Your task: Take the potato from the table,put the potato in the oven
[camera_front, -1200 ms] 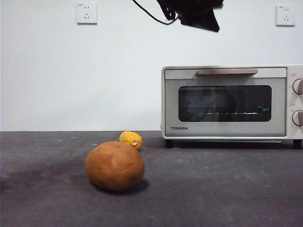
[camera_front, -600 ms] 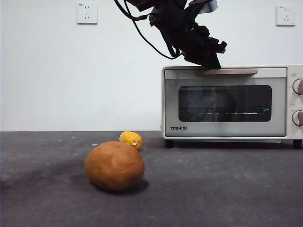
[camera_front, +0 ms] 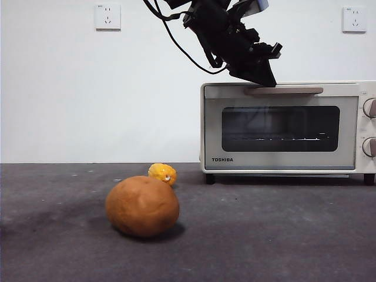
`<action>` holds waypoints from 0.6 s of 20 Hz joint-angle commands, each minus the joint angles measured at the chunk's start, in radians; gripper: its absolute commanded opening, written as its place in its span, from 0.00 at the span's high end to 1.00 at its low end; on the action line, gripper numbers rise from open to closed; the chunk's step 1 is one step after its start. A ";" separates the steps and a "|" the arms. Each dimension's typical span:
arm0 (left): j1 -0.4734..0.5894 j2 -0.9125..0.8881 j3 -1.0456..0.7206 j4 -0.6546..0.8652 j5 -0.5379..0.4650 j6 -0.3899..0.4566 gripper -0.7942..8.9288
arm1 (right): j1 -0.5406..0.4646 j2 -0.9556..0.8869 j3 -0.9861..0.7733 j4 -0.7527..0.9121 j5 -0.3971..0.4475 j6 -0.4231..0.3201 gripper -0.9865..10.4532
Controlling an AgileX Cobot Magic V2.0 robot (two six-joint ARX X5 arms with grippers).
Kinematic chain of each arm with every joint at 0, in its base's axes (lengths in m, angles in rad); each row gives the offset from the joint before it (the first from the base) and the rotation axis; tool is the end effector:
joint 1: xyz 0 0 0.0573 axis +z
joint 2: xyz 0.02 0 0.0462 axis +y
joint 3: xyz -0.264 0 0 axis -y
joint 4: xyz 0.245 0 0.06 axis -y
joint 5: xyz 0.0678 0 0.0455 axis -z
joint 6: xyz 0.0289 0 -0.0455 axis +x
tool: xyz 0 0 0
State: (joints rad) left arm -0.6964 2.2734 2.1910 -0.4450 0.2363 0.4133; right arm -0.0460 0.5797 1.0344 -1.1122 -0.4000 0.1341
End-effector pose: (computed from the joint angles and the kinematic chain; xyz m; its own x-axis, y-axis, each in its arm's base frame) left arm 0.3966 -0.3404 0.2963 0.4943 -0.7185 -0.4893 0.8683 0.4345 0.2392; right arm 0.0681 0.0081 0.3519 0.7462 0.3555 -0.5629 -0.1815 0.9221 0.3417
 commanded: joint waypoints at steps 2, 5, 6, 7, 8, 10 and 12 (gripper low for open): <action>-0.009 0.050 -0.037 -0.104 0.000 -0.062 0.93 | 0.000 -0.002 0.003 -0.008 -0.026 0.006 0.91; -0.015 0.050 -0.037 -0.162 0.006 -0.132 0.93 | 0.000 -0.005 0.004 -0.016 -0.071 0.028 0.91; -0.019 0.050 -0.037 -0.183 0.007 -0.152 0.93 | 0.000 -0.011 0.005 -0.016 -0.094 0.029 0.91; -0.023 0.050 -0.037 -0.200 0.006 -0.164 0.93 | 0.000 -0.019 0.008 -0.018 -0.109 0.031 0.91; -0.026 0.050 -0.037 -0.217 0.007 -0.176 0.93 | 0.000 -0.032 0.011 -0.024 -0.109 0.040 0.91; -0.033 0.050 -0.037 -0.254 0.006 -0.192 0.93 | 0.000 -0.065 0.027 -0.057 -0.108 0.050 0.91; -0.043 0.050 -0.037 -0.282 0.006 -0.205 0.93 | 0.000 -0.092 0.063 -0.119 -0.095 0.049 0.91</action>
State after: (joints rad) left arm -0.7597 2.2623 2.1845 -0.7158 0.3058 0.2291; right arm -0.0460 0.4904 1.0950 -1.2388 -0.4938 0.1757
